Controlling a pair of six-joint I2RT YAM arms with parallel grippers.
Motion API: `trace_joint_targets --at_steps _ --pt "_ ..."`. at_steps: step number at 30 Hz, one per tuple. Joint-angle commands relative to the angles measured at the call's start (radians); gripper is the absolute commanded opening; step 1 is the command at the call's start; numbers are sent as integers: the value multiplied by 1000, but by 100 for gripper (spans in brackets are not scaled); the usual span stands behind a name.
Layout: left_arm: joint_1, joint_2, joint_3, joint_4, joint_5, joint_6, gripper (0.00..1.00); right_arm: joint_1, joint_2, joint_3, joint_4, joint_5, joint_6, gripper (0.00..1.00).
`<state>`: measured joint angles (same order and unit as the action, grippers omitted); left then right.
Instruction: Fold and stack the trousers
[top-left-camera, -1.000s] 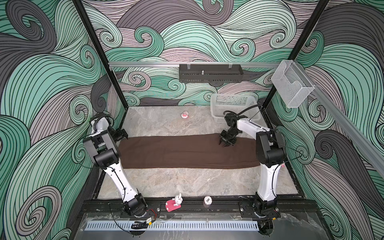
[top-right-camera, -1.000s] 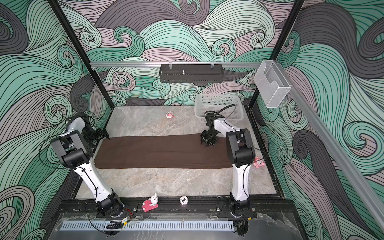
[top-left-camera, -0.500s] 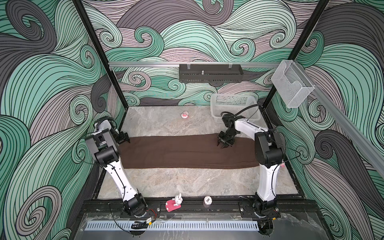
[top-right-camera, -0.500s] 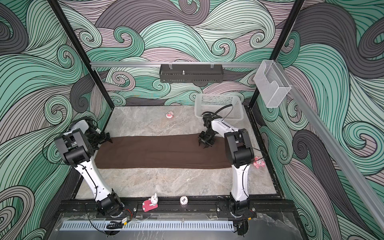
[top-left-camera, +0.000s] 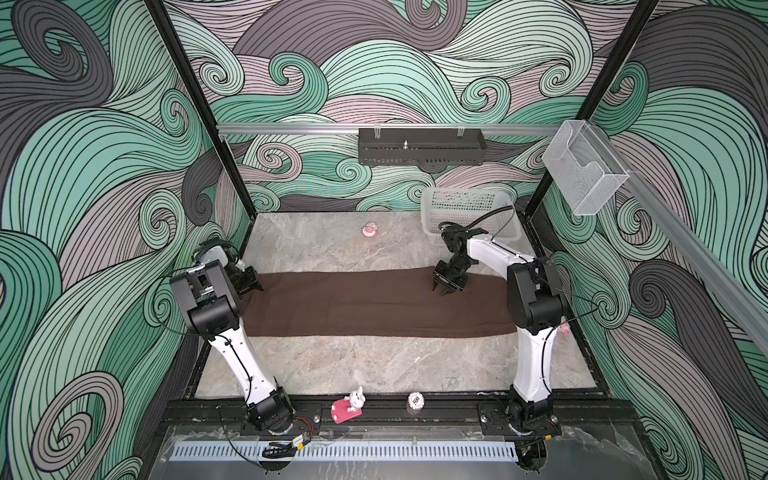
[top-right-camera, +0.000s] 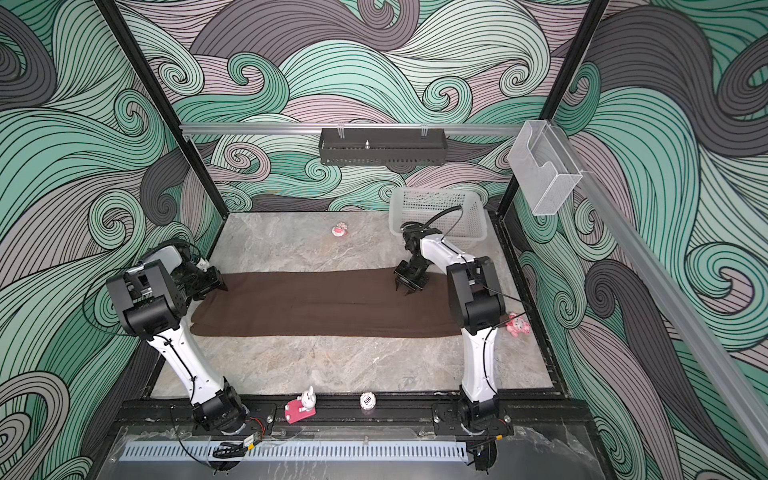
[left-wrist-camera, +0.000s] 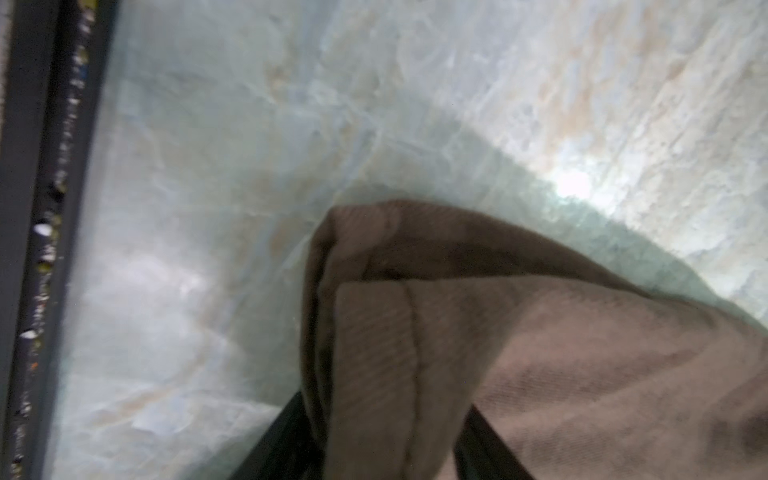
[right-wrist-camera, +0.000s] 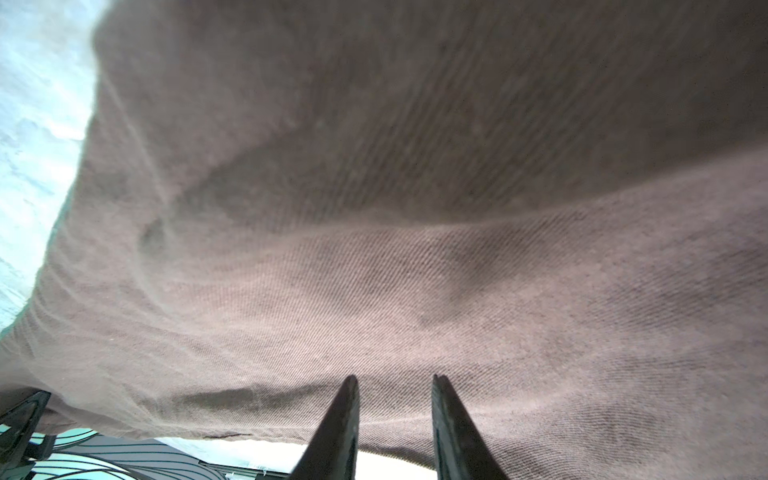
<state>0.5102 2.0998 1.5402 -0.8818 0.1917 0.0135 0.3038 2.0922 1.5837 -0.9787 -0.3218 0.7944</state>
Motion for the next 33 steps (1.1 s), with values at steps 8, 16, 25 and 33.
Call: trace_joint_targets --at_steps 8,16,25,33 --pt "-35 28 35 -76 -73 -25 0 5 35 35 -27 -11 -9 32" --pt "-17 5 289 -248 -259 -103 0 6 38 59 30 -61 13 35" --pt "22 79 476 -347 -374 -121 0 6 34 63 59 -49 25 35" --pt "31 72 490 -350 -250 -122 0 6 -12 -13 101 -31 44 35"
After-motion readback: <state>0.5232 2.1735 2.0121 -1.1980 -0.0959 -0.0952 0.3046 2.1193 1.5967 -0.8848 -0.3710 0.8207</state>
